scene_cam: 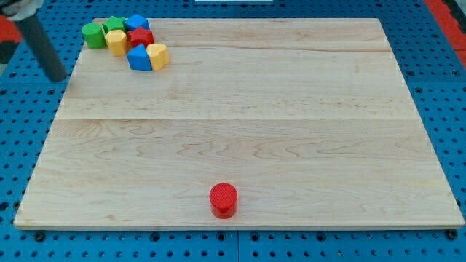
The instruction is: Move the green star to the top center of the board
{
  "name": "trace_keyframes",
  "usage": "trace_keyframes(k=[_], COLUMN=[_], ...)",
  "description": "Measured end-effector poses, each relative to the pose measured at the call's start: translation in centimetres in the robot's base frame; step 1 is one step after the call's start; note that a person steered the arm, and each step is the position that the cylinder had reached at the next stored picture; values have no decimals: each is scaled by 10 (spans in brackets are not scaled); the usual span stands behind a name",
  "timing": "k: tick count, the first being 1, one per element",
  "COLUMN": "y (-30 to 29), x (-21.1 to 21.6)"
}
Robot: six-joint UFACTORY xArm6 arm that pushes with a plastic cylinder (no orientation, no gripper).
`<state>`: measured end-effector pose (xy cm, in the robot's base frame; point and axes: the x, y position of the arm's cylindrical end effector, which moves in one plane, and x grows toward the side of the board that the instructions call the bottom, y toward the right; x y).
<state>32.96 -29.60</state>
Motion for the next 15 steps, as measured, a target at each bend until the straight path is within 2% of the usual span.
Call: trace_keyframes(k=[1, 2, 3, 5, 6, 7, 9, 10, 11, 12, 15], y=[25, 21, -8, 7, 13, 80, 4, 4, 72, 154, 308], x=[-64, -90, -90, -138, -121, -123, -138, -138, -137, -119, -68])
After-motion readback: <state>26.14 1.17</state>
